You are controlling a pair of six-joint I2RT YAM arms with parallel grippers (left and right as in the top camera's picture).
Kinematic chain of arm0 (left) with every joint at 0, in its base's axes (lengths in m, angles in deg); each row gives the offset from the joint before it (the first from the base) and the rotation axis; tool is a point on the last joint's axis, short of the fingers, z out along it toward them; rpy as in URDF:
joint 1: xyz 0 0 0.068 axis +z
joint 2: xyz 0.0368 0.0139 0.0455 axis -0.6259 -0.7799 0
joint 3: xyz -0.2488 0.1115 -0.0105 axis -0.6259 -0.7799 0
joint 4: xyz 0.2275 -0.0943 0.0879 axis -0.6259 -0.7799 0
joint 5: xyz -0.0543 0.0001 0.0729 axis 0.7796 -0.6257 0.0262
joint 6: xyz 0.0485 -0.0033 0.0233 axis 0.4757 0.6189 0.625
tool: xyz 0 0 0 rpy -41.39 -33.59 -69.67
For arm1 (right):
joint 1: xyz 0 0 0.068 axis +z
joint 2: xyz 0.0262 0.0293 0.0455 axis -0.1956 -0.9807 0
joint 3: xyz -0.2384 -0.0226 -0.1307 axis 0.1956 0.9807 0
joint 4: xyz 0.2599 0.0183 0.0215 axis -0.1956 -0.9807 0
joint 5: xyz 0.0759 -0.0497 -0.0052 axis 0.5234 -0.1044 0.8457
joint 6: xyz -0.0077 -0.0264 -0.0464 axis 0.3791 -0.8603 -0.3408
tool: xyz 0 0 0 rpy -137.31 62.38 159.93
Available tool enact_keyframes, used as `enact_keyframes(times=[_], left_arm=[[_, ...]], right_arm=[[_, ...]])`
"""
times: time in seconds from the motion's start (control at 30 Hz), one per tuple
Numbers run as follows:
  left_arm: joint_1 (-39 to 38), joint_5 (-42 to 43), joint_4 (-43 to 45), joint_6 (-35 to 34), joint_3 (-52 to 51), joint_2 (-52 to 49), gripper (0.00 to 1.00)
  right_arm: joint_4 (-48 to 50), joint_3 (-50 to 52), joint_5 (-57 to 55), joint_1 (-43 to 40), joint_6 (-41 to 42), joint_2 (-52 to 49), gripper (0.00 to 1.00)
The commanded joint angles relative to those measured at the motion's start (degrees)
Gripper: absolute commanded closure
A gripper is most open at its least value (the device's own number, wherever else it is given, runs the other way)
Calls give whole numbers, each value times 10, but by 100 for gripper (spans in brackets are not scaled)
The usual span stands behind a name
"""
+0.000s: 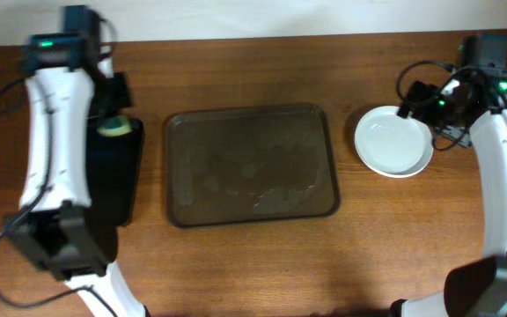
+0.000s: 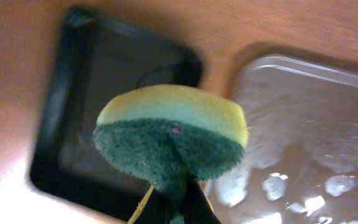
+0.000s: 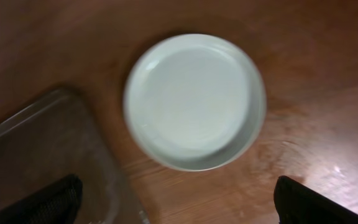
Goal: Clean dirty plates on tray and stack at the side
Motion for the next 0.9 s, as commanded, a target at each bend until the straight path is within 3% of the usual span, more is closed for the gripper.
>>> enact_keyframes(times=[0.0, 0.1, 0.17, 0.2, 0.23, 0.3, 0.33, 0.43, 0.57, 0.67, 0.8, 0.87], left_arm=[[67, -44, -45, -22, -27, 14, 99], [109, -78, 0, -23, -131, 14, 99], [119, -70, 112, -22, -238, 14, 98], [119, -58, 154, -22, -272, 14, 90], [119, -48, 201, -22, -311, 14, 69], [119, -48, 220, -22, -334, 14, 37], [119, -48, 221, -22, -334, 14, 1], [119, -48, 220, -22, -334, 14, 1], [119, -48, 220, -22, -334, 15, 1], [119, -48, 220, -22, -334, 14, 1], [119, -48, 220, -22, -334, 14, 1], [119, -48, 220, -22, -334, 14, 1]], right_arm=[[-1, -1, 6, 52, -6, -9, 2], [12, -1, 0, 86, -6, -22, 2], [16, -1, 1, 93, -6, -26, 2], [16, -1, 1, 93, -6, -26, 2], [11, -1, 1, 93, -6, -26, 2], [8, -1, 1, 93, -6, -26, 2], [9, -2, 1, 93, -7, -25, 2], [-29, -32, 1, 93, -24, 5, 2], [-114, -88, 9, 93, -42, 132, 1], [-179, -88, 124, 93, -36, 217, 2], [-206, -82, 58, 93, -106, 245, 1], [-174, -55, 41, 93, -129, 245, 2]])
